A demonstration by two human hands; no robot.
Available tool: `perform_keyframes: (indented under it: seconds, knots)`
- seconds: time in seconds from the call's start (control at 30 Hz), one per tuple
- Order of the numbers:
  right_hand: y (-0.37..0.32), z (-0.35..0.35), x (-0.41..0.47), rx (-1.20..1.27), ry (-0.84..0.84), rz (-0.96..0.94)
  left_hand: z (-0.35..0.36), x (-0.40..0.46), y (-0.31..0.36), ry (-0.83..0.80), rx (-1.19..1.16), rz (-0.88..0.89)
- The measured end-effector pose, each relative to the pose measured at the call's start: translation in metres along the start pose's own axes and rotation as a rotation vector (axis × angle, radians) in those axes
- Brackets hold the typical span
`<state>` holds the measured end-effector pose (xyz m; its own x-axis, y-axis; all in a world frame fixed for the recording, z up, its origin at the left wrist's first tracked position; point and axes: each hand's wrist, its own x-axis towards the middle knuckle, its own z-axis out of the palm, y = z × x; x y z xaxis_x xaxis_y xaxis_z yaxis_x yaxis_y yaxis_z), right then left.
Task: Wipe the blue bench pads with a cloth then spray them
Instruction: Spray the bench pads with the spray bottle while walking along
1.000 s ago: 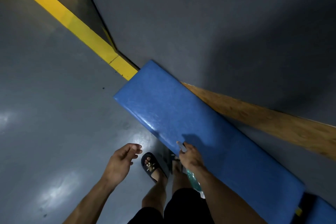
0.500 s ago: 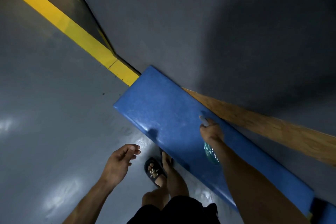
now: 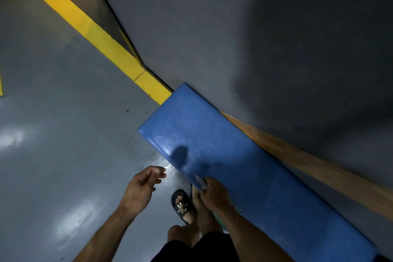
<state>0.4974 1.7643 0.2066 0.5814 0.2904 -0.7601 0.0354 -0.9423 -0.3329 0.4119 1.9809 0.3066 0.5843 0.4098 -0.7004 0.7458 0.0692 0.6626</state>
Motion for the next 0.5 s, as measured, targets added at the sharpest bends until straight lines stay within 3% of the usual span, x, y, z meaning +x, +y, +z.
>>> perform_keyframes:
  seconds: [0.17,0.37,0.5]
  knots:
    - [0.003,-0.028,0.025,0.068,0.059,0.008,-0.007,0.003,0.003,0.014,-0.006,-0.012]
    - [0.011,-0.1,0.06,0.267,0.28,0.124,-0.006,0.005,0.017,0.031,-0.01,-0.016]
    - [0.015,-0.134,0.079,0.253,0.379,0.178,-0.005,0.007,0.026,0.04,-0.007,-0.006]
